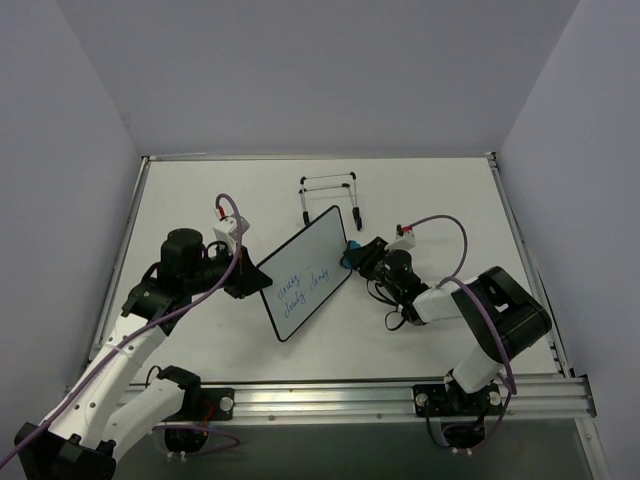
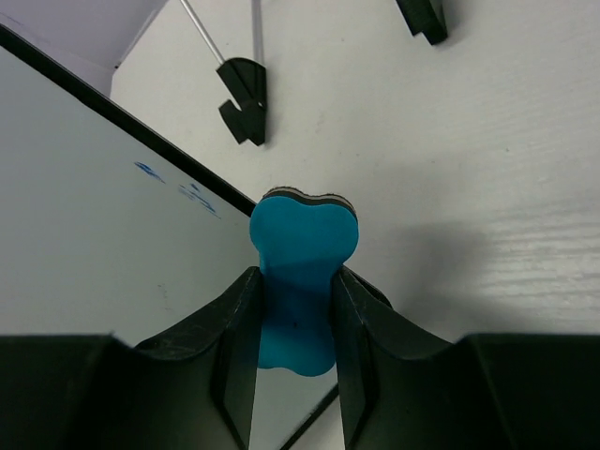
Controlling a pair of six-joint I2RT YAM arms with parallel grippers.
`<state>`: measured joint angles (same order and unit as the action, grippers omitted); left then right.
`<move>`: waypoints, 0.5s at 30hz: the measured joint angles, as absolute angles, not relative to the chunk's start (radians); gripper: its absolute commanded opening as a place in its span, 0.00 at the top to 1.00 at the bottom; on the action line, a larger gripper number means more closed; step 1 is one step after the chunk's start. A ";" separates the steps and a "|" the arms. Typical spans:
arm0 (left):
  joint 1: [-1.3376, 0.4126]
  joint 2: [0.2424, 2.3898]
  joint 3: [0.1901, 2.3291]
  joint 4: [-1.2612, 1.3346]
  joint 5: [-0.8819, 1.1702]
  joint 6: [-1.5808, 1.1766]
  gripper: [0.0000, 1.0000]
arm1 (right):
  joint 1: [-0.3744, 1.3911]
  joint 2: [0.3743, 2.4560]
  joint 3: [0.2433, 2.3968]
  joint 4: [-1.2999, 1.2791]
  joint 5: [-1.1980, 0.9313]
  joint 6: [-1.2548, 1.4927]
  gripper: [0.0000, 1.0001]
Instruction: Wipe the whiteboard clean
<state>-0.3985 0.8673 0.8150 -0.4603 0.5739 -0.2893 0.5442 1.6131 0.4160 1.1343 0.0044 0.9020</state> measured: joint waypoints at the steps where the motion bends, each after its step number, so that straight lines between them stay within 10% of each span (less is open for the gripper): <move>1: -0.400 0.867 0.815 -0.460 0.574 -0.284 0.98 | 0.544 1.616 0.400 1.141 0.004 0.906 1.00; 15: -0.400 0.861 0.810 -0.460 0.574 -0.270 0.98 | 0.547 1.533 0.704 0.849 0.000 0.811 1.00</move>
